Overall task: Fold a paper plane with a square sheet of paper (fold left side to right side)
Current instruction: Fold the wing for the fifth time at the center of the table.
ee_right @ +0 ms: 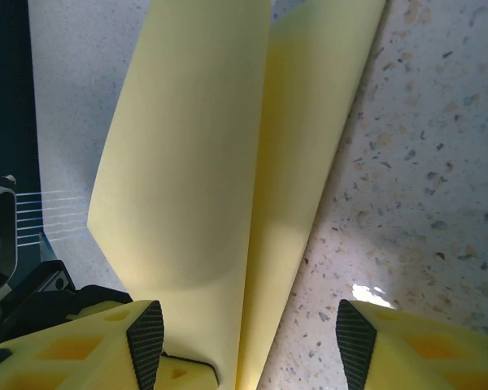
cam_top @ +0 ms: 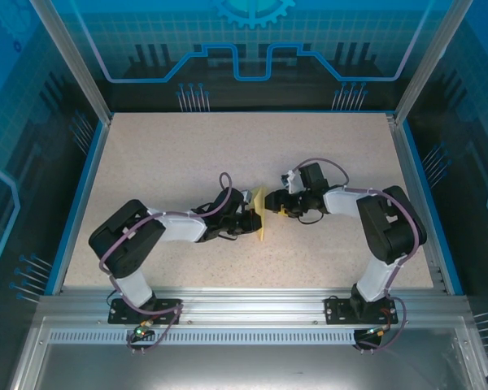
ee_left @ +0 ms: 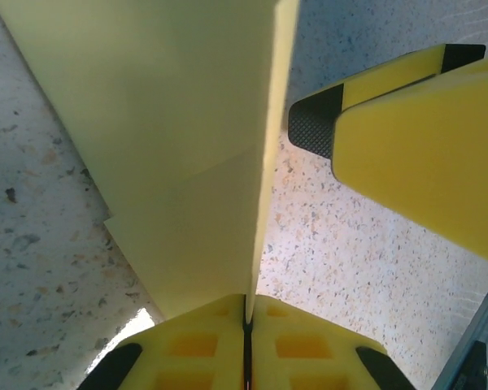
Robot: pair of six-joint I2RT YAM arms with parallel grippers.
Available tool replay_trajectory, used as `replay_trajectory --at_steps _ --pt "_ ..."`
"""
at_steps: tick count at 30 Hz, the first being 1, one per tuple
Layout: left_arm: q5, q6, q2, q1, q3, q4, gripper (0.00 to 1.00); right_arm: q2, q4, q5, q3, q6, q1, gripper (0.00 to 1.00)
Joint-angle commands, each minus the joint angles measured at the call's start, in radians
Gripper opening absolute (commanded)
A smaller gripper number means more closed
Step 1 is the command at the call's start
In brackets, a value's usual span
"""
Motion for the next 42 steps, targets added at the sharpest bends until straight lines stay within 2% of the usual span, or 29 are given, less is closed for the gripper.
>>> replay_trajectory --at_steps 1,8,23,29,33,42 --pt "0.055 -0.038 0.038 0.012 -0.007 0.049 0.09 0.030 0.017 0.026 0.015 0.010 0.022 0.61" --pt "0.087 -0.092 0.080 0.036 -0.029 0.114 0.08 0.056 -0.006 0.046 0.060 0.002 0.029 0.60" --pt "0.114 -0.120 0.095 0.052 -0.051 0.174 0.07 0.105 -0.036 0.065 0.103 0.000 0.053 0.52" --pt "0.111 -0.104 0.068 0.051 -0.049 0.147 0.06 0.033 -0.043 0.086 0.075 -0.032 0.043 0.57" --pt "0.114 -0.090 0.053 0.051 -0.050 0.139 0.06 -0.009 -0.038 0.044 0.054 -0.042 0.011 0.61" --pt "0.129 -0.073 0.024 0.052 -0.060 0.150 0.04 -0.030 -0.021 -0.001 0.027 -0.049 -0.017 0.62"
